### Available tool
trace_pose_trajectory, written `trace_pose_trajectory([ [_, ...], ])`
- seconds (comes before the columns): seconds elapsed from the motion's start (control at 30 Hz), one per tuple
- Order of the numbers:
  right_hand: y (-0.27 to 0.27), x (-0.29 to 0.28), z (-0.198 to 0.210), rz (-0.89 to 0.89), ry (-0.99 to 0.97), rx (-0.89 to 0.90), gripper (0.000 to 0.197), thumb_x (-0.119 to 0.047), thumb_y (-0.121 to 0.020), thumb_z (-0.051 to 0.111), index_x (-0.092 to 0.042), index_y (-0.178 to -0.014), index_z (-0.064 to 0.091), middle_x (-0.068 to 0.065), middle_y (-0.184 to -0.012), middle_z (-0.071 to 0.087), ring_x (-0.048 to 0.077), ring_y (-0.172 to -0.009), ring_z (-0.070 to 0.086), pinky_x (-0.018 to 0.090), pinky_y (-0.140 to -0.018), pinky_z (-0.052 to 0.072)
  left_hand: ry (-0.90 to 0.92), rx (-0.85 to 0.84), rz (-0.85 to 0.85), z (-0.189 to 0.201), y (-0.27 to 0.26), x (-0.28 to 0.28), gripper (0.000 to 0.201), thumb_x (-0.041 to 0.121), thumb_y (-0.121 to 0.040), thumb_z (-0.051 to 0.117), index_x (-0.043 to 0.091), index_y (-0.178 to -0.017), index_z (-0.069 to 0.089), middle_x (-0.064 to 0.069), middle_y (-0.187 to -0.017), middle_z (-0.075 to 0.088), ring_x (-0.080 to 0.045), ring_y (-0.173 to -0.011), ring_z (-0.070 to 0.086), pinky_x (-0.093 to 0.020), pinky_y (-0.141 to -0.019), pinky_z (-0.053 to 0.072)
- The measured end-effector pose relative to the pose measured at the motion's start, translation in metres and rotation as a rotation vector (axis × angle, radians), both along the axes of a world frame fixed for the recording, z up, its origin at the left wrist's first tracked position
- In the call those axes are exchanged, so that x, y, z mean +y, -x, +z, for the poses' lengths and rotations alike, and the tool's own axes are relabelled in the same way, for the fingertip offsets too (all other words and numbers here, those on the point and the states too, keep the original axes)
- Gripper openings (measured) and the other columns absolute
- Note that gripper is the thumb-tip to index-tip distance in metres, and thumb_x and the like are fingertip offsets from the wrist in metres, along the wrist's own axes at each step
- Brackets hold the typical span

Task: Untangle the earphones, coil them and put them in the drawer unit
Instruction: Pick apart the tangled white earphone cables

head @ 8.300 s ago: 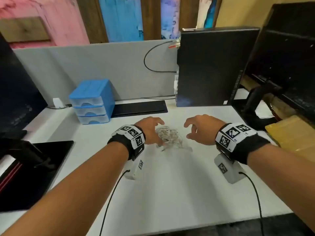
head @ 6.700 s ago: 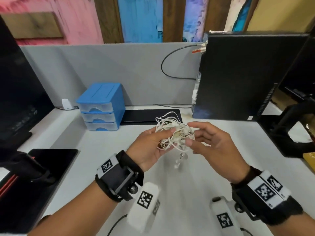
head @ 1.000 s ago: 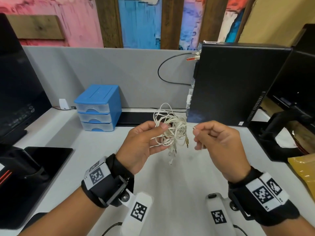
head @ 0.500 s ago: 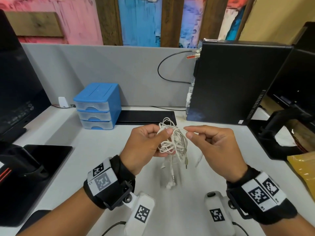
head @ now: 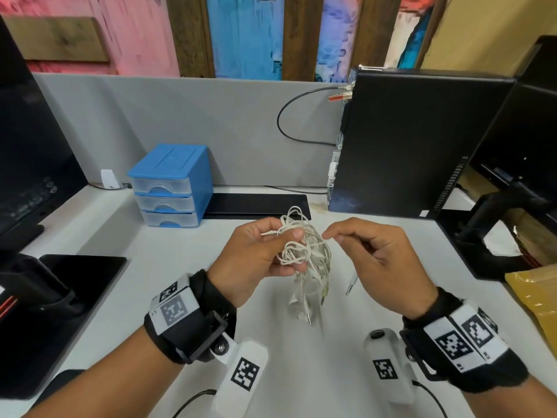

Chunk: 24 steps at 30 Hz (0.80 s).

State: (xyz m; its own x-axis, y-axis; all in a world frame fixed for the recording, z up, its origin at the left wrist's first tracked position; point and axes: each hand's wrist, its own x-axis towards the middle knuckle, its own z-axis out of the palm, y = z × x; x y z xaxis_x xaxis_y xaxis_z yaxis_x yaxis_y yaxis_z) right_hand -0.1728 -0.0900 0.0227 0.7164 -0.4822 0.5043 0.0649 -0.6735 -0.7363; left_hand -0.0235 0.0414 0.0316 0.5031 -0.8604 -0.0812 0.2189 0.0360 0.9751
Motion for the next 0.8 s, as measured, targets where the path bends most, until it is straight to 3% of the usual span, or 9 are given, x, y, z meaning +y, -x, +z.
trace_pose_trajectory([
  [0.1,-0.003,0.009,-0.005,0.076,-0.012,0.014,0.027,-0.004,-0.095,0.058,-0.023,-0.098,0.077,0.004,-0.082,0.075,0.03,-0.069,0.066,0.041,-0.066,0.055,-0.032,0.009,-0.042,-0.004,0.004,-0.001,0.024,0.02,-0.085,0.068,0.002,-0.101,0.066,-0.008,-0.074,0.072,-0.014,-0.05,0.065,-0.017,-0.046,0.051],
  [0.17,-0.005,0.014,-0.008,0.094,-0.03,0.002,0.026,-0.004,-0.094,0.061,-0.022,-0.103,0.077,-0.004,-0.091,0.076,0.018,-0.077,0.07,0.03,-0.071,0.057,-0.033,0.047,-0.05,-0.005,0.004,-0.002,0.02,0.021,-0.085,0.067,0.005,-0.097,0.066,-0.006,-0.071,0.071,-0.011,-0.048,0.062,-0.016,-0.045,0.051],
  [0.27,-0.006,0.013,-0.006,0.01,-0.019,-0.022,0.024,-0.012,-0.094,0.063,-0.026,-0.108,0.075,-0.008,-0.091,0.07,0.012,-0.08,0.063,0.013,-0.065,0.045,-0.016,0.152,-0.005,-0.005,-0.001,-0.004,0.01,0.017,-0.087,0.065,0.009,-0.092,0.066,-0.003,-0.064,0.068,-0.007,-0.045,0.058,-0.015,-0.043,0.049],
  [0.33,-0.005,0.012,-0.003,-0.057,-0.03,-0.051,0.018,-0.022,-0.093,0.063,-0.028,-0.107,0.074,-0.008,-0.099,0.067,0.011,-0.089,0.062,0.012,-0.064,0.045,0.006,0.21,0.024,-0.003,-0.004,-0.005,0.006,0.016,-0.087,0.064,0.01,-0.09,0.066,-0.002,-0.065,0.068,-0.006,-0.045,0.058,-0.014,-0.043,0.049],
  [0.47,-0.005,0.02,-0.003,-0.096,0.053,-0.053,0.017,-0.045,-0.08,0.073,-0.028,-0.082,0.072,-0.012,-0.102,0.063,0.012,-0.104,0.059,0.015,-0.083,0.044,0.041,0.266,0.037,-0.003,-0.004,-0.006,0.007,0.013,-0.091,0.061,0.01,-0.089,0.066,-0.004,-0.067,0.07,-0.007,-0.046,0.06,-0.015,-0.045,0.051],
  [0.57,-0.008,0.022,-0.009,-0.119,0.096,0.02,0.009,-0.034,-0.079,0.079,-0.03,-0.077,0.072,-0.014,-0.097,0.062,0.007,-0.101,0.054,0.007,-0.085,0.036,0.048,0.278,0.014,-0.006,-0.003,-0.007,0.011,0.019,-0.09,0.062,0.01,-0.094,0.067,-0.007,-0.075,0.071,-0.009,-0.051,0.062,-0.017,-0.049,0.054],
  [0.67,-0.008,0.019,-0.011,-0.148,0.104,0.028,0.003,-0.026,-0.082,0.077,-0.024,-0.085,0.077,-0.011,-0.089,0.061,0.01,-0.095,0.055,0.011,-0.081,0.04,0.045,0.222,-0.057,-0.007,-0.004,-0.004,0.036,0.03,-0.073,0.077,0.01,-0.101,0.064,-0.008,-0.084,0.07,-0.013,-0.059,0.063,-0.021,-0.055,0.055],
  [0.73,-0.007,0.019,-0.009,-0.129,0.094,0.02,0.008,-0.031,-0.084,0.073,-0.025,-0.088,0.078,-0.012,-0.085,0.062,0.011,-0.091,0.057,0.016,-0.078,0.043,0.021,0.11,-0.09,-0.008,-0.003,-0.003,0.053,0.025,-0.063,0.088,0.012,-0.107,0.061,-0.006,-0.086,0.071,-0.013,-0.061,0.062,-0.023,-0.055,0.053],
  [0.8,-0.006,0.018,-0.007,-0.113,0.064,0.013,0.011,-0.034,-0.085,0.07,-0.028,-0.089,0.078,-0.012,-0.084,0.065,0.011,-0.089,0.059,0.016,-0.076,0.044,-0.006,-0.022,-0.053,-0.01,-0.002,-0.003,0.051,0.016,-0.064,0.088,0.012,-0.106,0.059,-0.002,-0.082,0.072,-0.012,-0.056,0.059,-0.023,-0.052,0.046],
])
